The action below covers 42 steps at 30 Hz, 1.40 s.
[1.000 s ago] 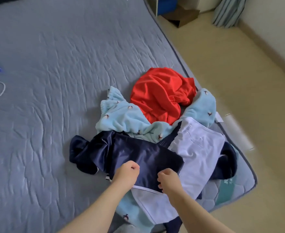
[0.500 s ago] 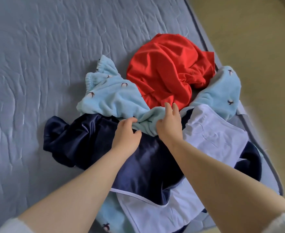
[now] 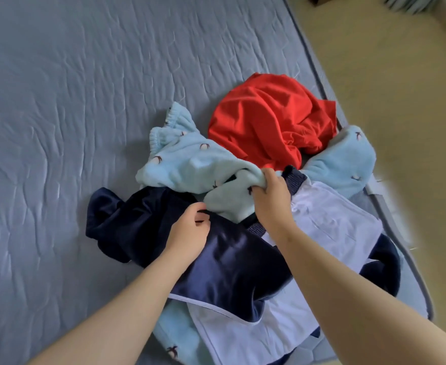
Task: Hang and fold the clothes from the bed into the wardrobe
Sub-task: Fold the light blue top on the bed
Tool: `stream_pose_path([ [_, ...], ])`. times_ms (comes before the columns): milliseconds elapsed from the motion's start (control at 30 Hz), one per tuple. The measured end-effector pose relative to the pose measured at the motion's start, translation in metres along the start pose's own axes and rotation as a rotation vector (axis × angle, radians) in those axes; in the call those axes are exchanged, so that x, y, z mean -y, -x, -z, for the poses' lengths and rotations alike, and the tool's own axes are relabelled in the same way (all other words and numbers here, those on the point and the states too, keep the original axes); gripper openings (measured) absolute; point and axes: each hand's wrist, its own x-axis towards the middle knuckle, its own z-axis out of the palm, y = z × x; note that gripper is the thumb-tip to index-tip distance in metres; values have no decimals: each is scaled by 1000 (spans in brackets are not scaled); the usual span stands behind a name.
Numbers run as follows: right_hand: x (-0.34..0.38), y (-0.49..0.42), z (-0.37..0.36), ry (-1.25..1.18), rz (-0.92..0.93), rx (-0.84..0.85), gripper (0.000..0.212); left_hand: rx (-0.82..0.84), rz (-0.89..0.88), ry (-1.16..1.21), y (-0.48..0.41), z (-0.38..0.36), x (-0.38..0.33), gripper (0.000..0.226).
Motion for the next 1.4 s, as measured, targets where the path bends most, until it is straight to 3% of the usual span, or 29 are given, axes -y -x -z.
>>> stream_pose_path([
  [200, 115, 26, 40, -304, 247, 35, 26, -68, -297, 40, 40, 46, -86, 65],
  [333, 185, 56, 73, -411, 388, 66, 26, -160, -383, 184, 75, 88, -136, 18],
  [500, 244, 101, 106, -426, 461, 44, 23, -268, -160, 727, 117, 147, -166, 18],
  [600, 269, 134, 109, -454, 501, 80, 29, -262, -216, 1049, 156, 184, -173, 10],
  [667, 277, 158, 101, -479, 488, 161, 33, -214, -273, 1178, 181, 206, -172, 23],
  [833, 286, 204, 78, -292, 471, 262, 82, -111, -349, 1378, 235, 255, -166, 21],
  [933, 307, 219, 62, -140, 561, 297, 97, -103, -362, 1447, 258, 287, -153, 19],
  [967, 315, 222, 54, -153, 560, 303, 88, -86, -384, 1461, 263, 295, -150, 19],
  [1067, 338, 233, 35, -253, 433, 232, 19, 4, -477, 1451, 281, 313, -145, 22],
  [1100, 343, 235, 32, -281, 398, 197, 10, 8, -507, 1436, 285, 318, -144, 23],
  [1300, 365, 248, 32, -447, 304, 11, 21, 30, -653, 1273, 295, 348, -122, 24],
  [1400, 377, 252, 34, -575, 299, -30, 23, -249, -735, 797, 285, 358, -94, 41],
])
